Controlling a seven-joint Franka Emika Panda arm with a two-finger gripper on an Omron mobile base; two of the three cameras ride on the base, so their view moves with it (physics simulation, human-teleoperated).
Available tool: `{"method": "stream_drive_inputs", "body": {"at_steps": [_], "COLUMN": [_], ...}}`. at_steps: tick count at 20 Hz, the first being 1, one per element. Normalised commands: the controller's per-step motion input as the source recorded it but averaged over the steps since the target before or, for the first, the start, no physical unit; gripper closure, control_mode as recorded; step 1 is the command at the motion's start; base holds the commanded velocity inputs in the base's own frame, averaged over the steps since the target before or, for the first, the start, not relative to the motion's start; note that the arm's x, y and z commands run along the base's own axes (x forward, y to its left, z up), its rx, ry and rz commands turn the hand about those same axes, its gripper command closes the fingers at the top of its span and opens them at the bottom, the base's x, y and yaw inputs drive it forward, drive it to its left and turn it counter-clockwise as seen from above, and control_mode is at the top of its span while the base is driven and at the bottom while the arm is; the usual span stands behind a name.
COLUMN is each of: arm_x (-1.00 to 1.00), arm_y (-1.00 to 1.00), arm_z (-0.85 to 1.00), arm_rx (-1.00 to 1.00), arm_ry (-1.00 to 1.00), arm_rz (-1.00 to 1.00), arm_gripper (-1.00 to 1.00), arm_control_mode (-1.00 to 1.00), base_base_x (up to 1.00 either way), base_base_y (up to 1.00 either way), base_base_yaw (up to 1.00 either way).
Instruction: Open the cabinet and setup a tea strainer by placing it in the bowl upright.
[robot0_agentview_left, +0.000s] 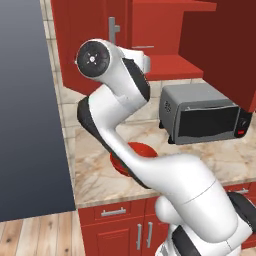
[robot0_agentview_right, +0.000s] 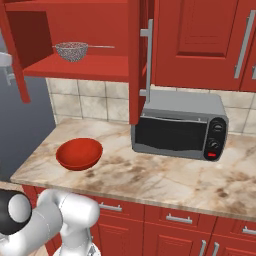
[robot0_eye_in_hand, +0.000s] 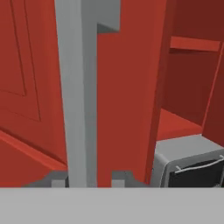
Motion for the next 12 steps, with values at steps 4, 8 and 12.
{"method": "stream_drive_inputs", "body": {"at_steps": [4,8,12], "arm_x": [-0.29,-0.1,-0.01], "arm_y": [0.21,0.39,0.31], "arm_z": [0.0,0.0,0.0], "arm_rx": [-0.01,-0.01,-0.02], "arm_ry": [0.0,0.0,0.0], "arm_rz": [-0.17,-0.15,-0.11], "arm_gripper": [1.0,-1.0,-1.0], "arm_control_mode": [-1.0,-1.0,-1.0], "base_base_x": [0.0,0.0,0.0], "base_base_y": [0.0,0.0,0.0], "base_base_yaw": [0.0,0.0,0.0]}}
